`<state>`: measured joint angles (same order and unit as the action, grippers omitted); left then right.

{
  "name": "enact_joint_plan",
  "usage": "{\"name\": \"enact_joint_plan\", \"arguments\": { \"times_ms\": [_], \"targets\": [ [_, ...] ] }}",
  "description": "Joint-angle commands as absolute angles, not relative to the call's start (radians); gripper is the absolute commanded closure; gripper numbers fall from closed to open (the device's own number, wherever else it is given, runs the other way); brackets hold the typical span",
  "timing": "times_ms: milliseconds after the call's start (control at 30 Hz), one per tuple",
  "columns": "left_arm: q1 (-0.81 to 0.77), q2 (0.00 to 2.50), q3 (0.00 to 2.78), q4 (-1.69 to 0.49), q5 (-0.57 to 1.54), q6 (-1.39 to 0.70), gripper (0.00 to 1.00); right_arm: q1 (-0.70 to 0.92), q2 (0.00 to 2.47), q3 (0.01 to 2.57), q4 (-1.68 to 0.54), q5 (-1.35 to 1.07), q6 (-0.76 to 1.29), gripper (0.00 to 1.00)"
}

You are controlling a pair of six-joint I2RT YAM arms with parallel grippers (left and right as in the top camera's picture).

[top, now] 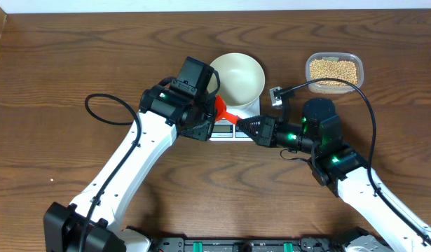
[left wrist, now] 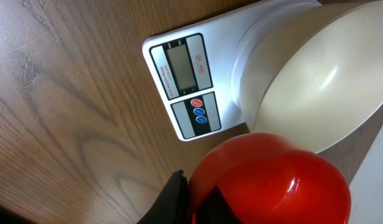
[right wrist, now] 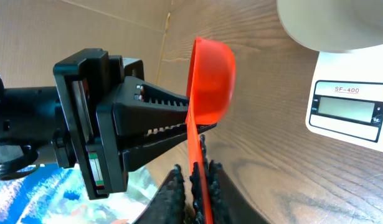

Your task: Scoop item into bowl and weigh 50g on scale

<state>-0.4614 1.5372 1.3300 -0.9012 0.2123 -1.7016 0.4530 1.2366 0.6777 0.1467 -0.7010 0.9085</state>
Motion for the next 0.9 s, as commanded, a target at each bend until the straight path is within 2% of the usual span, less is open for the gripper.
{"name": "enact_joint_plan", "arguments": {
  "times_ms": [0, 100, 133, 300, 400, 633, 867],
  "targets": [
    [-0.463, 1.542, 1.326, -0.907, 0.220, -1.707, 0.93, 0.459, 1.231, 0.693, 0.146, -0.698, 0.913, 0.98],
    [-0.463, 1.542, 1.326, -0.908, 0.220, -1.707, 0.93, 0.459, 1.231, 0.693, 0.146, -0.696, 0.913, 0.99],
    [-0.463, 1.542, 1.326, -0.908, 0.220, -1.707, 0.90, 0.459, 1.231, 0.693, 0.146, -0.690, 0.913, 0.99],
    [-0.463, 1.542, 1.326, -0.918, 0.220, -1.707, 0.56, 0.458, 1.231, 0.693, 0.146, -0.684, 0.913, 0.99],
    [-0.463, 1.542, 1.326, -0.920, 0.220, -1.704, 0.46, 0.458, 1.231, 0.693, 0.146, -0.664, 0.913, 0.99],
    [-0.462, 1.542, 1.326, -0.927, 0.219, -1.663, 0.43, 0.423, 1.231, 0.693, 0.136, -0.645, 0.907, 0.99],
    [-0.461, 1.542, 1.326, -0.926, 0.188, -1.427, 0.41, 0.343, 1.230, 0.693, 0.108, -0.650, 0.847, 0.99]
  ]
}}
